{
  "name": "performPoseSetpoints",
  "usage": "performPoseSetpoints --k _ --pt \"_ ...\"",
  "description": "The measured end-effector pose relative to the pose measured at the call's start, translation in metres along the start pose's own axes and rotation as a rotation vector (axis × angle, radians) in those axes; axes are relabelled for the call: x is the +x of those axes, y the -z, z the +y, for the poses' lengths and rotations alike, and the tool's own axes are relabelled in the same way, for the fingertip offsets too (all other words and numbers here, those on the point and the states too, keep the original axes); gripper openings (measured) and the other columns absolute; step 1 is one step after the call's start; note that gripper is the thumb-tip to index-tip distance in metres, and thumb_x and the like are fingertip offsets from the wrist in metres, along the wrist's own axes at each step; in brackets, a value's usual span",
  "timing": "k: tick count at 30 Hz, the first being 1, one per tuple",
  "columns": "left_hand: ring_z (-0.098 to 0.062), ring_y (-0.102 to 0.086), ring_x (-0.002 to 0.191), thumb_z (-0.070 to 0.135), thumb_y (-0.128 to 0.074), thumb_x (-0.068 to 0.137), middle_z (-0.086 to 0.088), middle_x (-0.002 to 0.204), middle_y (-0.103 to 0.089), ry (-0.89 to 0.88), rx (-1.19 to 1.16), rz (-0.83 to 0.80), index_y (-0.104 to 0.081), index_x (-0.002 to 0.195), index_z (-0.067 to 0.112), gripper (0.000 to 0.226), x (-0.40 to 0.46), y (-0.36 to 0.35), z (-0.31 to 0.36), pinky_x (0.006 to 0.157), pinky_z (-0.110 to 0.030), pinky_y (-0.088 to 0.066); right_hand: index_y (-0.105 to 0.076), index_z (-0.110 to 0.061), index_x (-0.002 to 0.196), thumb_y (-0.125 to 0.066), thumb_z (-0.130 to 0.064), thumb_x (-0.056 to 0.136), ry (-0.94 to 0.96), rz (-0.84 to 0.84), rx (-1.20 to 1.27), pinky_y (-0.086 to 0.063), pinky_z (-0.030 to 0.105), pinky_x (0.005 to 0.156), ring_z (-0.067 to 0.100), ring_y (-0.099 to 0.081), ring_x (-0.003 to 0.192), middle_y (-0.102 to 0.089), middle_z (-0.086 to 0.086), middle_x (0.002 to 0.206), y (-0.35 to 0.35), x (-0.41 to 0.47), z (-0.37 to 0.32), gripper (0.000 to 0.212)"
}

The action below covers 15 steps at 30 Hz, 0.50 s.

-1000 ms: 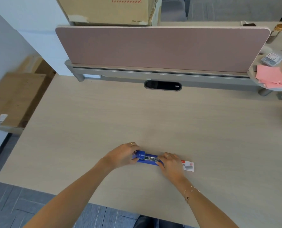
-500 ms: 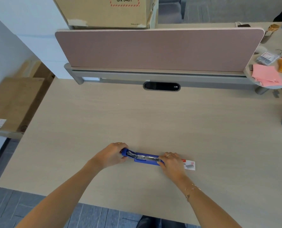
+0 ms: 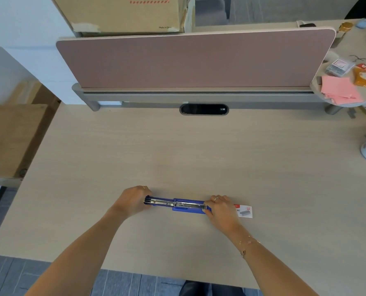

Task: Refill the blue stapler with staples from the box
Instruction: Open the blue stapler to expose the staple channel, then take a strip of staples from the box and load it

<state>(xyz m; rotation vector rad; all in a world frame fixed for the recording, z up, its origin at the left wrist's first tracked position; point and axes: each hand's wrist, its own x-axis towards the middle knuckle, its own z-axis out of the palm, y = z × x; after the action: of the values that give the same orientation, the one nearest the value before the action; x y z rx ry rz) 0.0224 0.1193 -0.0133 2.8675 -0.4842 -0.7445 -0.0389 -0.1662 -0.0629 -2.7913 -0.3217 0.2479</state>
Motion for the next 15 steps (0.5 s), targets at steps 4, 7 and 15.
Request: performPoseSetpoints --k 4,7,15 --pt "-0.023 -0.061 0.083 0.024 -0.06 0.079 -0.002 0.086 -0.067 0.011 0.055 0.005 -0.065 0.083 0.019 0.007 0.005 -0.011 0.001 0.06 -0.027 -0.039 -0.07 -0.022 0.068 -0.087 -0.021 0.055 0.006 -0.001 0.036 -0.051 0.022 0.057 0.015 -0.06 0.053 -0.066 -0.003 0.06 0.0 0.003 0.002 0.021" --pt "-0.028 -0.062 0.084 0.018 -0.063 0.079 -0.006 0.088 -0.069 0.013 0.034 0.064 -0.066 0.093 0.019 0.015 0.004 -0.021 0.002 0.064 -0.029 -0.044 -0.069 -0.02 0.068 -0.086 -0.02 0.056 0.021 -0.005 0.06 -0.052 0.023 0.055 0.016 -0.06 0.052 -0.066 -0.002 0.06 0.0 0.003 0.003 0.021" --pt "-0.026 -0.06 0.087 0.016 -0.069 0.076 -0.006 0.089 -0.067 0.064 -0.093 0.096 -0.066 0.089 0.017 0.013 -0.002 -0.03 0.002 0.063 -0.029 -0.044 -0.065 -0.012 0.08 -0.07 -0.016 0.076 0.053 -0.04 0.092 -0.05 0.034 0.068 0.025 -0.06 0.07 -0.066 0.007 0.079 -0.003 0.005 0.005 0.008"
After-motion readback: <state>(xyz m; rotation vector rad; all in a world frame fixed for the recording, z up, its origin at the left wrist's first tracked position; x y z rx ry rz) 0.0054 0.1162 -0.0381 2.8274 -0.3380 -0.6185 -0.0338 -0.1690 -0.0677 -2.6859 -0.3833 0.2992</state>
